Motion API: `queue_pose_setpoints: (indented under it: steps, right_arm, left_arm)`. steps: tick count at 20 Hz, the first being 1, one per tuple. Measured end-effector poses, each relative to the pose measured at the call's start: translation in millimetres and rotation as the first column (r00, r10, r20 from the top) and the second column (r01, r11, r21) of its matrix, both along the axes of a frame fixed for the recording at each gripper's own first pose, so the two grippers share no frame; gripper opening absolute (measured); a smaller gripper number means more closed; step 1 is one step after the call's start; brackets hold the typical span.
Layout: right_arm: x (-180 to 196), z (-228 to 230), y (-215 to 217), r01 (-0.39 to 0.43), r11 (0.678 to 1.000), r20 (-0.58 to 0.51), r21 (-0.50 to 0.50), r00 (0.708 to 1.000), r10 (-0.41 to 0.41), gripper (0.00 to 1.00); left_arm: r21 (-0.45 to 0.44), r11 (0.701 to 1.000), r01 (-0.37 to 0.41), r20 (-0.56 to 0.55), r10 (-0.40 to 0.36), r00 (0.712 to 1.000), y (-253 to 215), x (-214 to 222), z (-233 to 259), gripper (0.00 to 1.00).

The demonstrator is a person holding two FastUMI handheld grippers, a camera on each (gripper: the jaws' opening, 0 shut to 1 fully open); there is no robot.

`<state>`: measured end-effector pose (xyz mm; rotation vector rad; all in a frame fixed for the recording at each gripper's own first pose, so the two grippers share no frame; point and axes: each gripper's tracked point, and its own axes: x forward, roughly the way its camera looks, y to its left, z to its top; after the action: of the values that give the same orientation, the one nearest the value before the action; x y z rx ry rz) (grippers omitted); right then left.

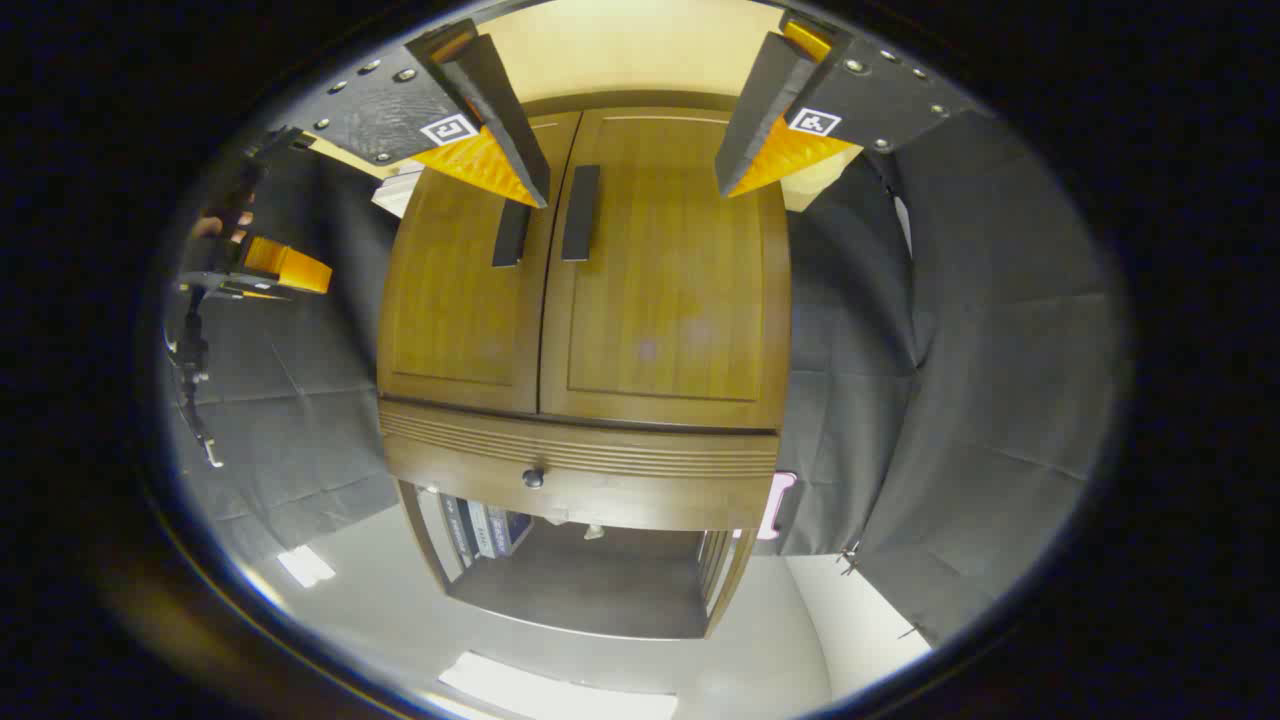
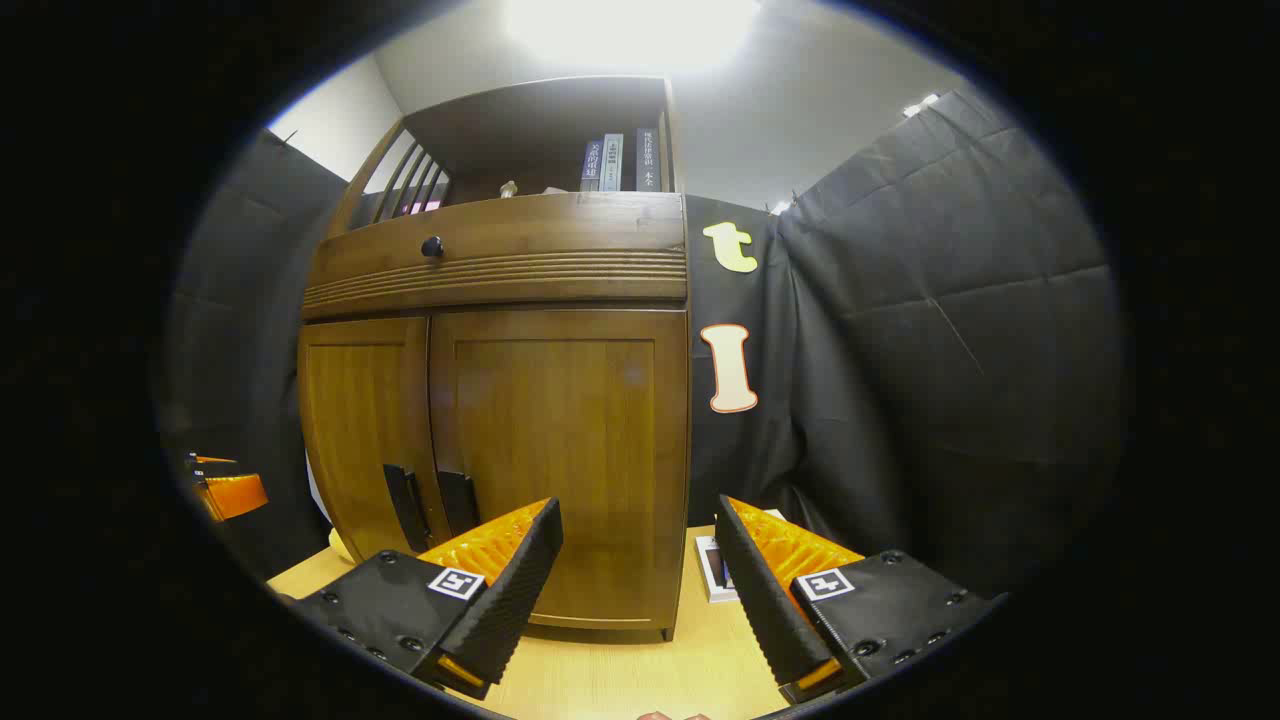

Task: Open the right door of the double-door shoe cabinet with the right hand, and open the left door with the left hand.

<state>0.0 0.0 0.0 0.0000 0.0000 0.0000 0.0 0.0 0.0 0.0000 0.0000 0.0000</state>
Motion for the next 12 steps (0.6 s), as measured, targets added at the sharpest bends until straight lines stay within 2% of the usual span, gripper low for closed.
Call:
queue_pose_setpoints:
  steps: [3,7,12]
  right_arm:
    - [3,1,1,-0.013,1.0,-0.01,0.012,1.0,0.013,0.98]
    - [3,2,-4,-0.011,0.999,-0.009,0.042,1.0,0.012,0.97]
    - [0,-12,-1,-0.025,0.997,-0.04,0.069,0.999,0.027,0.98]
  left_arm:
    - [0.002,1.0,-0.02,-0.005,0.02,1.0,4,0,0,1.0]
    - [-0.053,0.997,-0.05,0.001,0.05,0.999,4,-3,-4,1.0]
    - [-0.022,0.997,-0.074,-0.006,0.074,0.997,4,-10,-13,1.0]
